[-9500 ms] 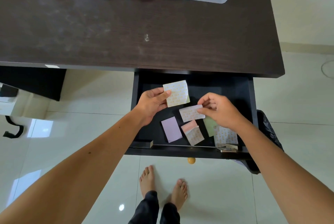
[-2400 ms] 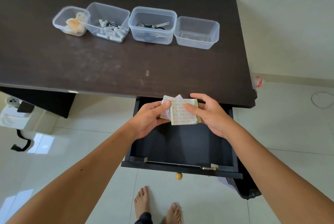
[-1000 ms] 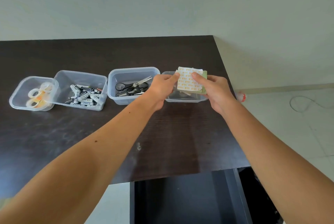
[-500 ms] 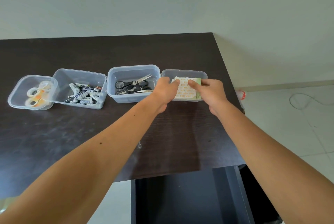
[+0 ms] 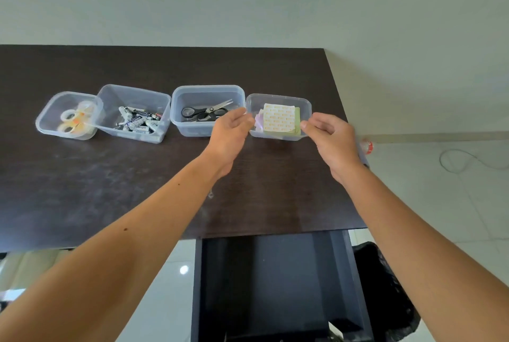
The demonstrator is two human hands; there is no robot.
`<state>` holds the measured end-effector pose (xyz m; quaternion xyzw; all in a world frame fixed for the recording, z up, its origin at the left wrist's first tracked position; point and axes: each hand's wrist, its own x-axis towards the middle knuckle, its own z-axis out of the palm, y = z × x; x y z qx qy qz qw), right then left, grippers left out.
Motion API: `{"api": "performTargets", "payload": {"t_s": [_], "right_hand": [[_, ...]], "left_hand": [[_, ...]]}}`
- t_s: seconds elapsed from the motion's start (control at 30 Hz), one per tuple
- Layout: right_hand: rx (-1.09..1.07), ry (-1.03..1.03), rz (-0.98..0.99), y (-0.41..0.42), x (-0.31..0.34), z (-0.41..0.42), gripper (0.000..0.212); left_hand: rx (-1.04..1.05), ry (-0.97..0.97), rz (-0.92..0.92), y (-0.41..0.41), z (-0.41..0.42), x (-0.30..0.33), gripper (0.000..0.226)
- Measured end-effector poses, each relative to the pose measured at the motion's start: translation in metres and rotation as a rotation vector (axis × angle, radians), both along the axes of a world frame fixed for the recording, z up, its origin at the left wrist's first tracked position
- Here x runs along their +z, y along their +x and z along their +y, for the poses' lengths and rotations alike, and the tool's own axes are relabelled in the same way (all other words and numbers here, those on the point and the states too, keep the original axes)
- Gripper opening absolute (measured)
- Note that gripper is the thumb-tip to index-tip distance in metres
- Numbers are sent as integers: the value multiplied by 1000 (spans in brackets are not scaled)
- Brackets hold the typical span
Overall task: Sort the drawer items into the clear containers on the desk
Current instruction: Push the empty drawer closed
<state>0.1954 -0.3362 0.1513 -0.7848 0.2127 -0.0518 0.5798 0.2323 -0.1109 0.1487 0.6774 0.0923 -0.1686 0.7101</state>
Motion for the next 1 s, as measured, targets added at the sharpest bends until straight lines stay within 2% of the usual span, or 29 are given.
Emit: {"api": "performTargets", "payload": {"t_s": [0.23, 0.37, 0.57, 0.67, 0.77, 0.9, 1.0], "right_hand": [[140, 58, 8, -106, -1, -9, 53], [297, 39, 60, -178, -22, -15, 62], [562, -58, 196, -268, -60, -18, 91], [639, -77, 266, -306, -80, -19, 98], [703, -113, 317, -340, -101, -20, 91], [753, -313, 275, -360, -117, -19, 57], [712, -352, 197, -359, -128, -21, 37]], "left_hand": [[55, -93, -24, -110, 24, 0, 50], [24, 21, -70, -194, 31, -18, 57], [-157, 216, -39, -299, 47, -64, 94], [-178, 305, -19, -336, 62, -85, 95], [-167, 413, -29, -363, 82, -102, 82], [-264, 605, -77, -387, 97, -114, 66], [-297, 692, -141, -389, 99, -121, 39]]}}
